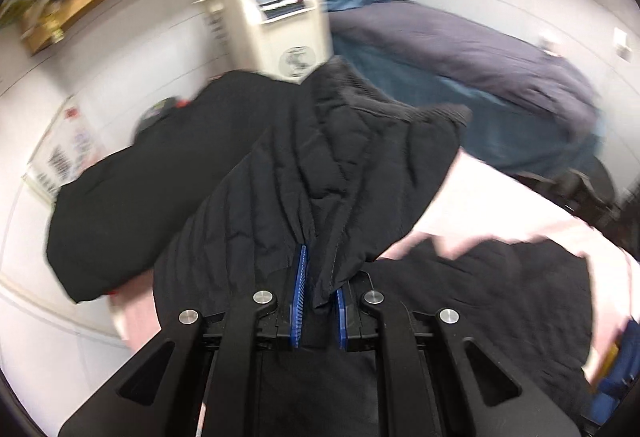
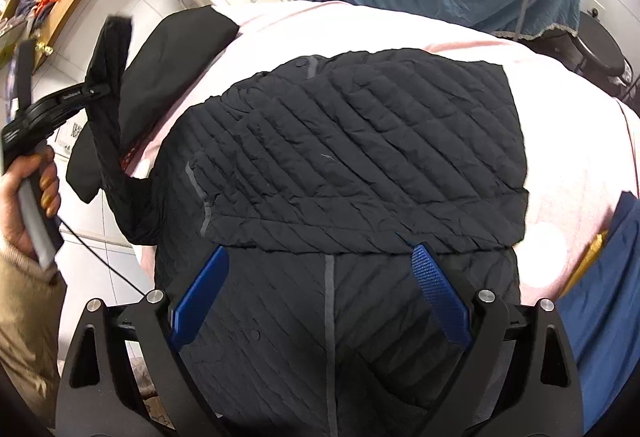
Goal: Fold large clothes
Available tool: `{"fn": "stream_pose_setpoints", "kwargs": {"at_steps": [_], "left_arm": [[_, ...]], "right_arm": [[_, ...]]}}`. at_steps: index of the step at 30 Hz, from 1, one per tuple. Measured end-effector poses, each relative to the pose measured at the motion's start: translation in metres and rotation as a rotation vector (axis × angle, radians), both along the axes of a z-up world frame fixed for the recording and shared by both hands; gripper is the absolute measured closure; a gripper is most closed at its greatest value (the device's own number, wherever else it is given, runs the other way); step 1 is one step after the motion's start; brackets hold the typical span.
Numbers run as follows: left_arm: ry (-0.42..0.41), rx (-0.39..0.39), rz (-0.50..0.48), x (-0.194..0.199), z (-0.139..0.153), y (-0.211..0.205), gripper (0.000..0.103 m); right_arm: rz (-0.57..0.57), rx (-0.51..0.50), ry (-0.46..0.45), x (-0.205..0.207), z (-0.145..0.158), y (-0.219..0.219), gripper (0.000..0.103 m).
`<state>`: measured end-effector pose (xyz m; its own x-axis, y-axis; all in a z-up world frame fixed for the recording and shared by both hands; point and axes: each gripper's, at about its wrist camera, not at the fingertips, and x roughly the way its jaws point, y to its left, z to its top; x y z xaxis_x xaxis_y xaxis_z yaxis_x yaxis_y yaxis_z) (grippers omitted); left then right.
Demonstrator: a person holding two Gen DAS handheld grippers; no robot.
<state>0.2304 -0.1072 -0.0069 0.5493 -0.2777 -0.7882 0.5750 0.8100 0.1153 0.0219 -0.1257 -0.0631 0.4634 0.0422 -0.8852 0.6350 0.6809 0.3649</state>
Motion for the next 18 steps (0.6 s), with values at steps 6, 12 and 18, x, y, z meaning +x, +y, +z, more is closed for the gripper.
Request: {"fn": "stream_pose_setpoints", "kwargs": {"at_steps": [6, 12, 18], "left_arm": [[0.093, 0.041, -0.216, -0.093, -0.046, -0.048, 0.091], [0.164, 0.204, -0.330, -0.143, -0.123, -0.082, 0.091], [0.238, 0.249, -0.340, -0.138, -0.142, -0.076, 0.086]], "right_arm": [[-0.047, 0.003, 0.031, -0.022, -0.010, -0.007, 0.011], [-0.086, 0.018, 0.082, -0.035, -0.027, -0.013, 0.011], [-0.094, 0.008, 0.100, -0.028, -0.033, -0.019, 0.011]]}}
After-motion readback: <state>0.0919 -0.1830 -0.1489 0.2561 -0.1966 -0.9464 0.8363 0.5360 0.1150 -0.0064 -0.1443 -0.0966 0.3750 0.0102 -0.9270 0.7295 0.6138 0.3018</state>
